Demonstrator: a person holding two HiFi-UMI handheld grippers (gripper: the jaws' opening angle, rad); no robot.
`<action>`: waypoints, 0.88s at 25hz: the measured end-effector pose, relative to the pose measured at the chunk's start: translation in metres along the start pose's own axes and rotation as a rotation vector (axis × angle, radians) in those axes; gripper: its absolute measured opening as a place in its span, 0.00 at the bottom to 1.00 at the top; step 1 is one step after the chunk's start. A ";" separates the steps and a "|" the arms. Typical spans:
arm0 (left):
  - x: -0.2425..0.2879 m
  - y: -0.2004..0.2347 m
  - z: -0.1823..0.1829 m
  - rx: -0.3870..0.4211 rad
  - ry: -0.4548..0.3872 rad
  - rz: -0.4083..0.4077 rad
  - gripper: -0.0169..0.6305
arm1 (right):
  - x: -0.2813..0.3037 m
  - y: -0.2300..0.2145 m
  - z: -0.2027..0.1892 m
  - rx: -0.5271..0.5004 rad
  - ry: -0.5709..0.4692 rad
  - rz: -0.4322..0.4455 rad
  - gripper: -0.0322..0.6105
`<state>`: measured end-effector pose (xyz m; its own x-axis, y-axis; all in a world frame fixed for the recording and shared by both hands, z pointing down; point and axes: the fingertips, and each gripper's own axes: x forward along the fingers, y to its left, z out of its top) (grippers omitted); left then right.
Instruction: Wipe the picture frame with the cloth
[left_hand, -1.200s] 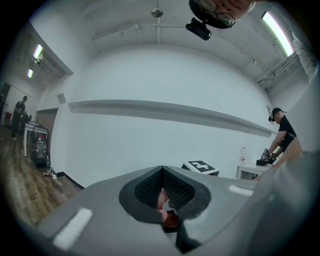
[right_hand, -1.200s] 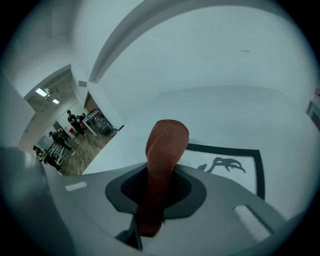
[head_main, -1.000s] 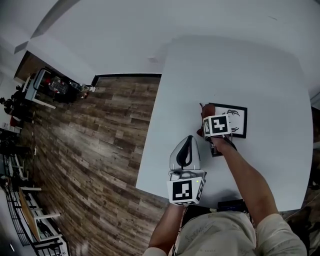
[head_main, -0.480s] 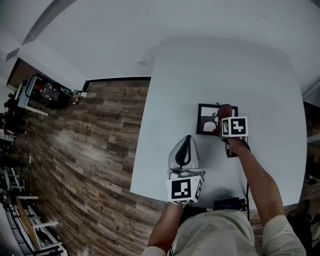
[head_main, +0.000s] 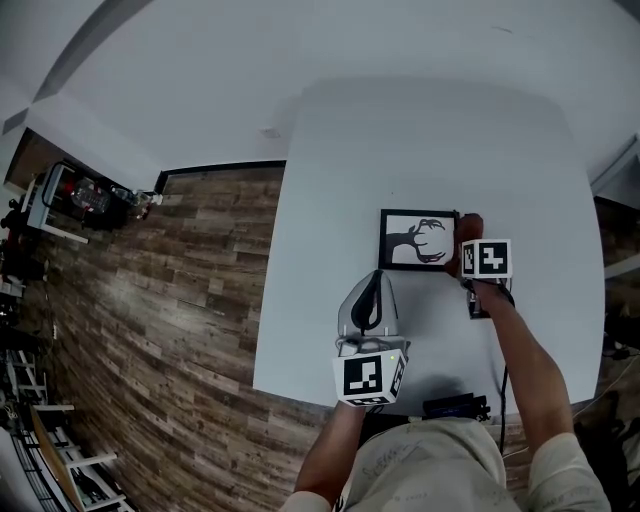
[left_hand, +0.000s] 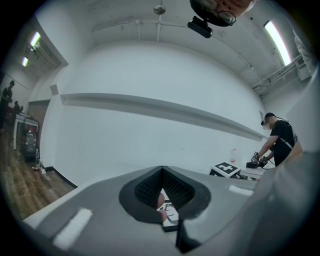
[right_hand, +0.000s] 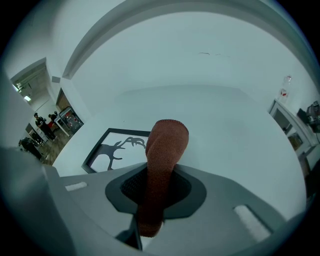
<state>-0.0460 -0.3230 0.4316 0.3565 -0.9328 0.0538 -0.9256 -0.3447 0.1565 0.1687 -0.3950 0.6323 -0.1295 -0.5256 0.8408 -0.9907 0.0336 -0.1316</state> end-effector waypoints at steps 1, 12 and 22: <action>0.000 0.000 0.001 0.001 -0.002 0.001 0.03 | -0.002 0.004 0.001 0.003 -0.007 0.009 0.19; -0.021 0.022 0.001 -0.021 0.031 0.072 0.03 | 0.020 0.194 -0.007 -0.083 0.013 0.289 0.19; -0.032 0.053 -0.001 -0.035 0.030 0.124 0.03 | 0.018 0.167 -0.018 -0.064 0.010 0.248 0.19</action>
<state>-0.1059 -0.3115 0.4391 0.2442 -0.9641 0.1046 -0.9578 -0.2230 0.1812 0.0004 -0.3841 0.6352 -0.3686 -0.4862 0.7923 -0.9293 0.2140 -0.3010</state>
